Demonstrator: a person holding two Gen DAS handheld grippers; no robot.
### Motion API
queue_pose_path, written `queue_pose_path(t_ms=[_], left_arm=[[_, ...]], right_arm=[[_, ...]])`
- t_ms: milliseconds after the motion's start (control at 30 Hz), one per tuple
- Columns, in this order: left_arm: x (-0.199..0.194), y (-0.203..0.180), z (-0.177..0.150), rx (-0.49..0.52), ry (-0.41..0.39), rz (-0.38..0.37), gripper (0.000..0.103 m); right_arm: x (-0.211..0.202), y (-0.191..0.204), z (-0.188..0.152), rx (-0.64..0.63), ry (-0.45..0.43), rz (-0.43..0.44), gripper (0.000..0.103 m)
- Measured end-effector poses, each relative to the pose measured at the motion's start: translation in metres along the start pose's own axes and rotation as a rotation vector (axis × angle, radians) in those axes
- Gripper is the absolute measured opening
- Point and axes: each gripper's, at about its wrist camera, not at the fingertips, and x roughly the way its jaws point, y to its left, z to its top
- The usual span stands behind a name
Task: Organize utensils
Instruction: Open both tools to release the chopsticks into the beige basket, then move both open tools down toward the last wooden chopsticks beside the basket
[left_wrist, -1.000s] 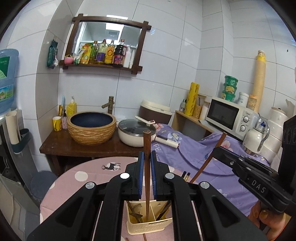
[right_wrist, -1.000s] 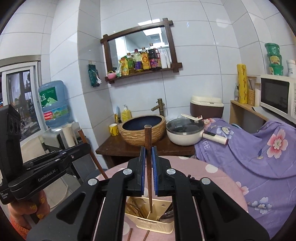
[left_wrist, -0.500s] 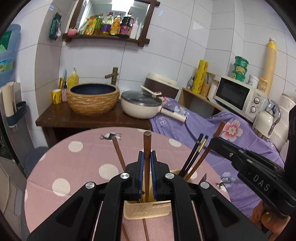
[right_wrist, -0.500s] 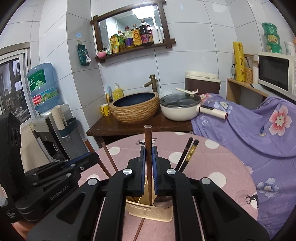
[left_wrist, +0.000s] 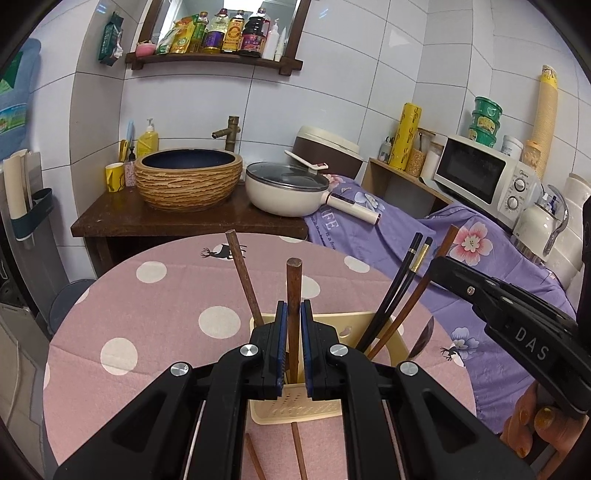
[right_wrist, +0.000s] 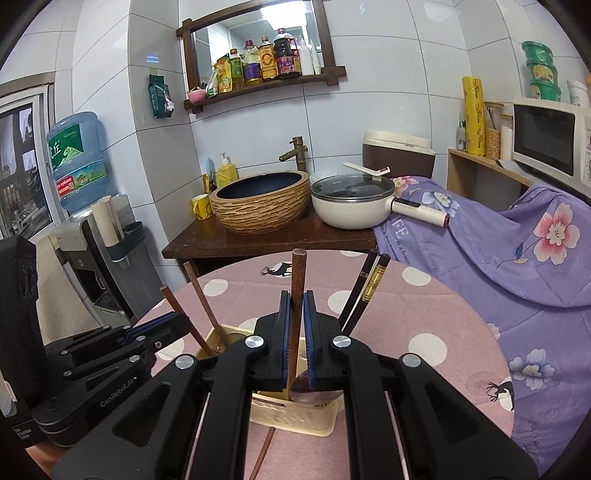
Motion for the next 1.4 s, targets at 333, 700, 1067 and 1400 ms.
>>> queue_pose_path(t_ms=[333,700,1067,1400], left_arm=[[-0.045,0.004,-0.017,0.021,-0.065,0.047,0.062],[-0.041,0.056,-0.101,-0.064,0.121,0.22,0.089],[-0.034,0.083,-0.175,-0.088,0.253,0.344,0.089],[-0.036,0.087,-0.179,-0.092,0.259,0.352,0.088]], right_arm=[[-0.041,-0.001,-0.013,-0.018,-0.091,-0.008,0.045],[-0.054,0.016,-0.095,0.002,0.099,0.04,0.056],[0.033,0.029,-0.186,0.067,0.417,-0.02,0.051],[0.086,0.053,-0.199,0.051,0.5,-0.088,0.031]])
